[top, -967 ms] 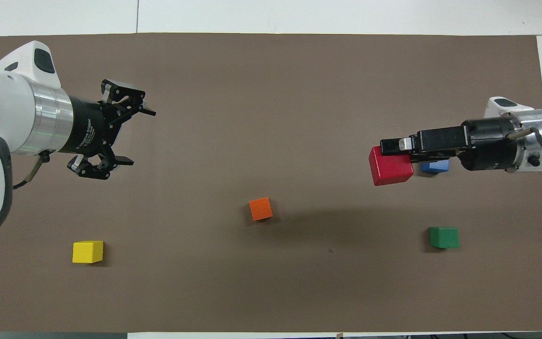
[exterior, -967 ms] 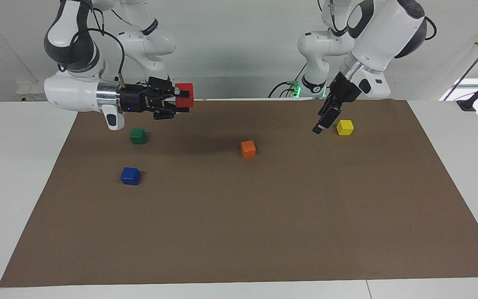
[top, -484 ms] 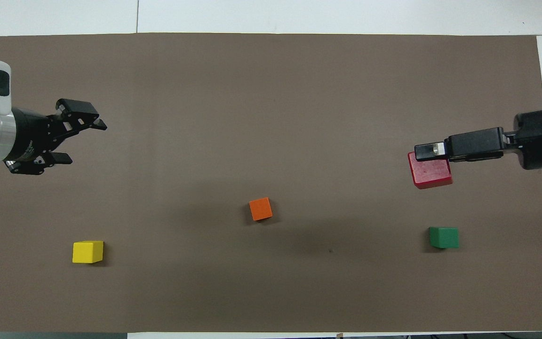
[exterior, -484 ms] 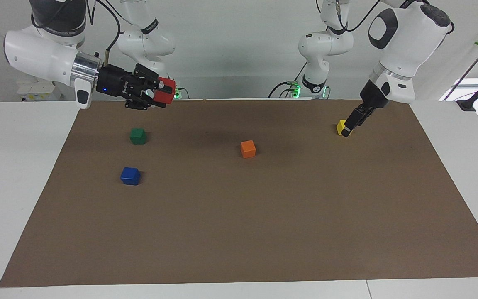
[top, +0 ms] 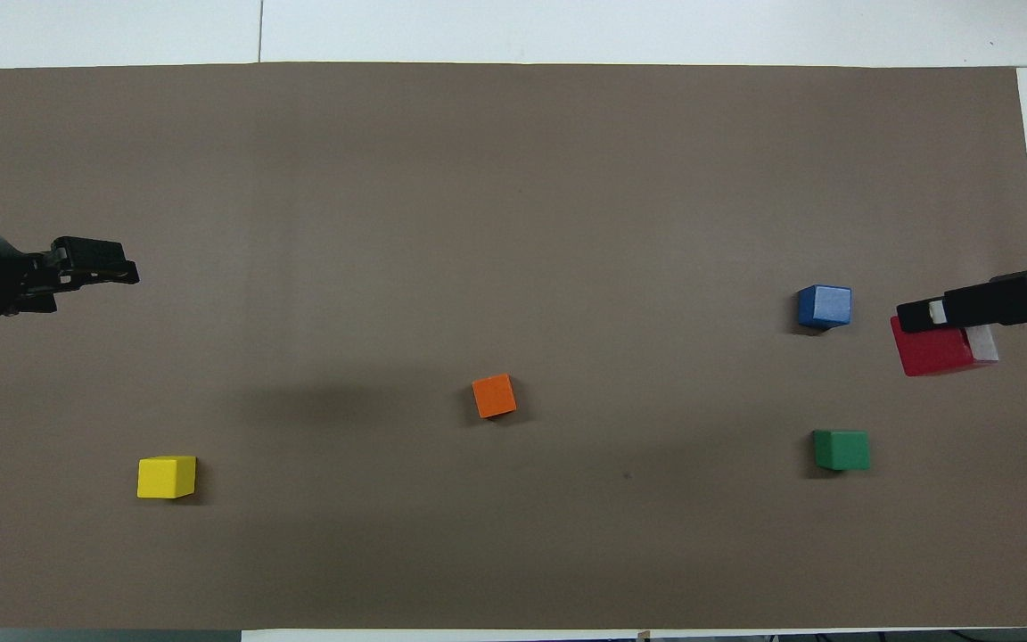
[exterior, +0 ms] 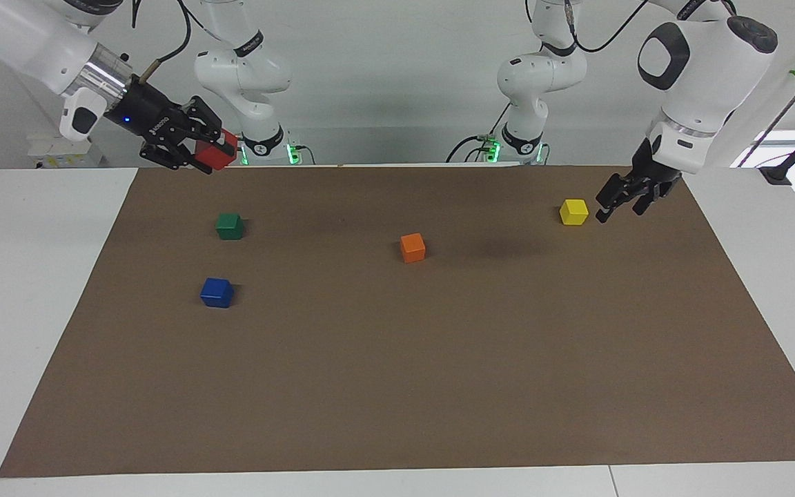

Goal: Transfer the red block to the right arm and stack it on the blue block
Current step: 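Carry the red cube with the right gripper toward the blue cube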

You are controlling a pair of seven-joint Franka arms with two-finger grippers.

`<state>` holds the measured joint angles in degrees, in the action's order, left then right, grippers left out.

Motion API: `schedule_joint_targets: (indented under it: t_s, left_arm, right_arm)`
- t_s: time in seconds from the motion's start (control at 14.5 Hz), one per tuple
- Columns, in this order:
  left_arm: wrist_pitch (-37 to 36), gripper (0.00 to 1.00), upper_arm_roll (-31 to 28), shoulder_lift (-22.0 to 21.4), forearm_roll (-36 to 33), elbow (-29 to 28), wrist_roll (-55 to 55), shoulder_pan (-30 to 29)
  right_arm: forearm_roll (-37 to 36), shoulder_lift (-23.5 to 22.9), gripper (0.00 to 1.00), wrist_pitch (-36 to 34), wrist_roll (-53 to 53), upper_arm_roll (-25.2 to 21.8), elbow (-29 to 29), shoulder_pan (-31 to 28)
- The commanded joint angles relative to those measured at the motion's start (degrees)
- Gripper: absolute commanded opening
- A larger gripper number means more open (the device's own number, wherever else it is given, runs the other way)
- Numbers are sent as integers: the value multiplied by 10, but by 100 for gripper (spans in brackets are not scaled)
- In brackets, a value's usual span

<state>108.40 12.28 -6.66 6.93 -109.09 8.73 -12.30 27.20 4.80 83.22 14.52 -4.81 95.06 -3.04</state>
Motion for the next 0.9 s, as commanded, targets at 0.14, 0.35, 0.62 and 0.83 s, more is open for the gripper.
schedule_joint_targets:
  t_s: [0.14, 0.35, 0.62, 0.83]
  left_arm:
    - [-21, 100, 6, -18, -60, -13, -77, -4]
    - [-54, 100, 1, -5, -60, 23, -99, -16]
    - [-90, 100, 2, 15, -54, 70, -93, -11]
    - [-102, 100, 2, 19, -53, 90, -93, -9]
  right_arm:
    - [-178, -5, 0, 4, -16, 15, -28, 8]
    - [-258, -3, 0, 37, -33, 16, -18, 23]
    - [-314, -6, 0, 91, -111, 16, 13, 52]
    - [-314, -6, 0, 175, -121, 18, 72, 52]
